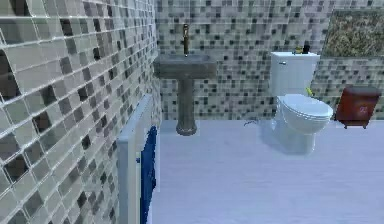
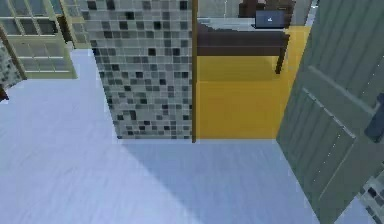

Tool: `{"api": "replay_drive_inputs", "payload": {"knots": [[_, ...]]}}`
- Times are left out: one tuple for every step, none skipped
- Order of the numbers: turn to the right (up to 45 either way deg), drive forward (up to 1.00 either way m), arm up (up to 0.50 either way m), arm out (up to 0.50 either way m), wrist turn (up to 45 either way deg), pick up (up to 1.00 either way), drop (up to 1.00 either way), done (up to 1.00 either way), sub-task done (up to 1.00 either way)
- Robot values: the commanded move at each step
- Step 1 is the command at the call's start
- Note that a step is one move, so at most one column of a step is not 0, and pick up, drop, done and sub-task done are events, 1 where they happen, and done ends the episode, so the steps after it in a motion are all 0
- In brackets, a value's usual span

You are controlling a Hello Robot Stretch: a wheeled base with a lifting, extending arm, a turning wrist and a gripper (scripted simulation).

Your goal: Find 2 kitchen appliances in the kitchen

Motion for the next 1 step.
{"api": "replay_drive_inputs", "payload": {"knots": [[45.0, 0.0, 0.0, 0.0, 0.0, 0.0, 0.0, 0.0, 0.0]]}}
